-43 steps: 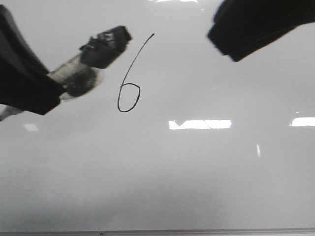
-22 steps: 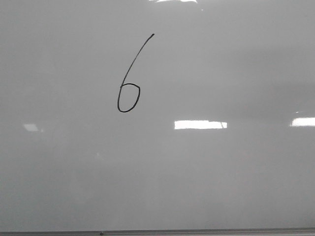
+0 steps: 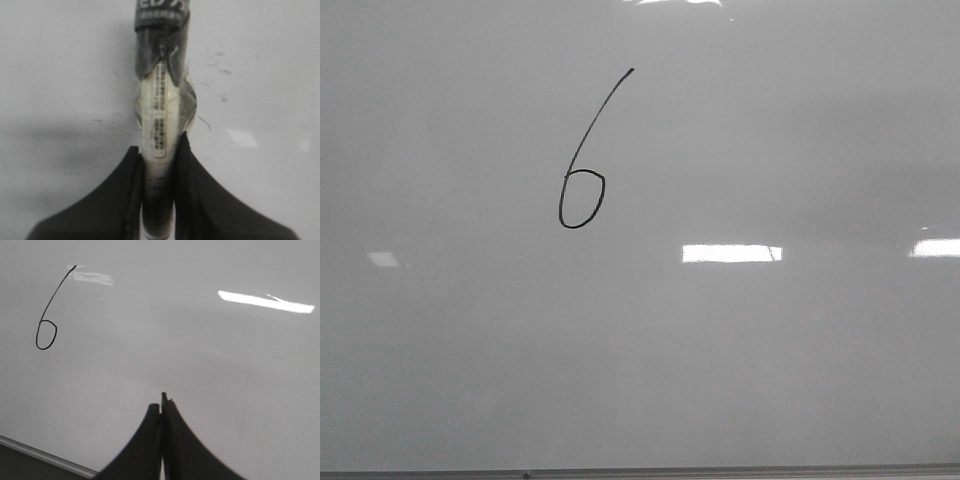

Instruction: Write number 6 on whiteboard

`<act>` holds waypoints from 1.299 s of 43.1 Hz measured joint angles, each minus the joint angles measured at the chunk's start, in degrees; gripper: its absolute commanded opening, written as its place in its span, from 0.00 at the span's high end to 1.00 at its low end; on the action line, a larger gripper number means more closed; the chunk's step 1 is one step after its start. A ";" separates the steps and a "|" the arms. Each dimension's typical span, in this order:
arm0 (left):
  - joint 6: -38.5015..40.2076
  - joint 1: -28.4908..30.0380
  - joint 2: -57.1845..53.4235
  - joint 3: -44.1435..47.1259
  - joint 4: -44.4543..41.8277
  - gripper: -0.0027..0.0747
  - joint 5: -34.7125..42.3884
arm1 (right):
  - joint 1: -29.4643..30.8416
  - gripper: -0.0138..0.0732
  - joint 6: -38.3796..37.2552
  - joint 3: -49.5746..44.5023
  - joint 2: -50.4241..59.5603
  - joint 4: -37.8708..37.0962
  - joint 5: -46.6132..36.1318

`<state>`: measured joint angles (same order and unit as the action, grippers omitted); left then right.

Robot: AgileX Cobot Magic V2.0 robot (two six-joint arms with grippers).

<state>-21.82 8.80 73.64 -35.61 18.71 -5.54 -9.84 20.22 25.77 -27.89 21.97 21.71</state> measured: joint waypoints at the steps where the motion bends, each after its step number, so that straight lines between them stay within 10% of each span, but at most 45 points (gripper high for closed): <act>1: 0.00 0.00 0.96 0.00 0.00 0.99 1.57 | 0.00 0.92 0.00 0.00 0.00 0.00 0.00; 15: -0.17 0.00 8.47 -3.00 -0.64 0.96 5.14 | 0.00 0.92 0.00 -0.46 0.00 0.00 0.00; 43: -0.43 0.00 11.85 -6.13 -1.22 0.32 3.31 | 0.00 0.92 0.00 -0.55 0.00 0.00 0.00; 56: -0.66 0.00 11.85 -6.21 -1.46 0.31 3.28 | 0.00 0.92 0.00 -0.55 0.00 0.00 0.00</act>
<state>-22.48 8.80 85.50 -41.82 17.26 -2.26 -9.84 20.22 25.22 -27.89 21.97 21.71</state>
